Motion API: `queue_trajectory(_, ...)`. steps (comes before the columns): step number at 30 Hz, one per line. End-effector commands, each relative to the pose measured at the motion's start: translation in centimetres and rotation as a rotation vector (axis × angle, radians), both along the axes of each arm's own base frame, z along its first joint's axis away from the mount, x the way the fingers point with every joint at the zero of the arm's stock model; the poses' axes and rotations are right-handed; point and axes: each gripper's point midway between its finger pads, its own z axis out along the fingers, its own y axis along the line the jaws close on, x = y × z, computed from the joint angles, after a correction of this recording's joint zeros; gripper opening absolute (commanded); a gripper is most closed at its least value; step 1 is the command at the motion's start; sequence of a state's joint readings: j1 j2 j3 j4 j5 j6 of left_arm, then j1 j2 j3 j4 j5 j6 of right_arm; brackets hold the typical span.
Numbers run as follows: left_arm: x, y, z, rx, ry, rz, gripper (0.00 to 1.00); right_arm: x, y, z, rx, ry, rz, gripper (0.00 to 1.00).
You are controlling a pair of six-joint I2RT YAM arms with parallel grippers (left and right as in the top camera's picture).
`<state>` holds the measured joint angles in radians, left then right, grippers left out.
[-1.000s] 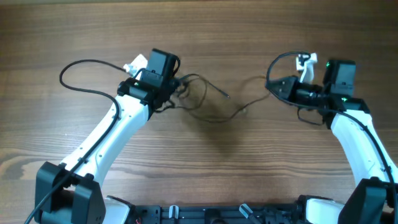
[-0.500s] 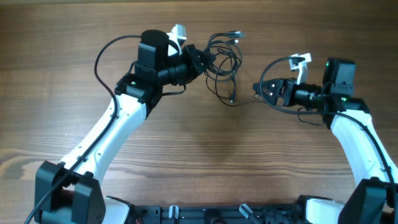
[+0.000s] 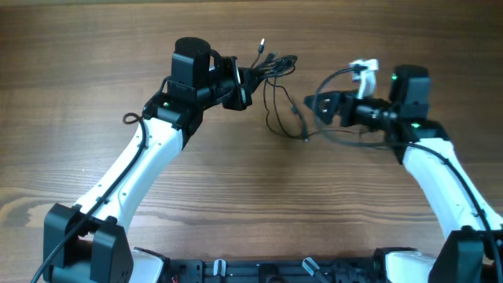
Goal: Untangle cables
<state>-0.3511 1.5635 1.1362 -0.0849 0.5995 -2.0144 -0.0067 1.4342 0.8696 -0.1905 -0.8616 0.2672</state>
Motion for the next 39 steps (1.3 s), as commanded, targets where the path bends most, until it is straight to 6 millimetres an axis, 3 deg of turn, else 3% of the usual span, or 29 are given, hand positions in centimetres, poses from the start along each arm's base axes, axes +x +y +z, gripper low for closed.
queue_trajectory(1,1.0,0.8,0.6,-0.003,-0.009,0.063,0.04,1.5,3.9,-1.2,-0.157,-0.166,0.068,1.0)
queue_trajectory(3,1.1,1.0,0.6,-0.006,-0.006,0.07,0.04,2.3,5.7,-1.7,-0.172,-0.214,0.088,0.99)
queue_trajectory(6,1.1,1.0,0.8,-0.021,0.012,0.081,0.04,3.9,10.0,-1.2,-0.128,-0.39,0.158,1.0)
queue_trajectory(9,0.9,1.1,1.8,-0.075,0.057,0.115,0.04,6.0,12.5,-1.1,-0.102,-0.576,0.158,1.0)
queue_trajectory(12,0.7,1.2,3.1,-0.098,0.034,0.121,0.04,7.7,13.1,-1.9,-0.103,-0.67,0.104,1.0)
queue_trajectory(15,0.4,1.3,5.0,-0.121,-0.018,0.116,0.04,8.7,13.3,-2.2,-0.054,-0.738,0.068,0.89)
queue_trajectory(17,-0.2,1.5,6.5,-0.134,-0.048,0.112,0.04,9.4,13.5,-2.4,-0.013,-0.725,0.048,0.88)
queue_trajectory(20,-0.8,1.7,8.1,-0.148,-0.083,0.111,0.04,10.4,14.4,-1.4,0.027,-0.749,0.07,0.86)
queue_trajectory(22,-0.9,1.7,8.2,-0.15,-0.086,0.11,0.04,9.9,15.5,0.0,0.07,-0.781,0.145,0.78)
queue_trajectory(23,-0.9,1.7,8.2,-0.149,-0.086,0.111,0.04,9.3,16.1,0.9,0.112,-0.787,0.191,0.64)
queue_trajectory(24,-0.7,1.9,7.9,-0.14,-0.079,0.126,0.04,8.5,16.4,1.4,0.149,-0.788,0.238,0.31)
queue_trajectory(25,-0.5,2.4,7.3,-0.118,-0.064,0.155,0.04,7.9,16.5,1.5,0.186,-0.762,0.278,0.04)
queue_trajectory(28,1.2,5.0,6.5,0.099,-0.259,0.187,0.04,4.1,15.7,0.4,0.342,-0.484,0.501,0.04)
queue_trajectory(30,2.6,7.4,6.0,0.339,-0.457,0.168,0.04,1.3,14.4,-0.8,0.421,-0.224,0.642,0.04)
queue_trajectory(32,3.4,9.8,4.9,0.52,-0.512,0.192,0.04,0.1,13.4,-2.0,0.446,-0.091,0.681,0.04)
queue_trajectory(34,4.1,11.9,4.8,0.614,-0.54,0.228,0.04,0.4,12.5,-3.1,0.438,-0.068,0.643,0.05)
queue_trajectory(37,4.7,14.3,4.6,0.666,-0.542,0.252,0.04,4.4,10.0,-6.8,0.308,-0.081,0.392,0.05)
queue_trajectory(39,4.4,15.0,3.8,0.691,-0.518,0.237,0.04,6.0,8.0,-8.1,0.238,-0.083,0.29,0.05)
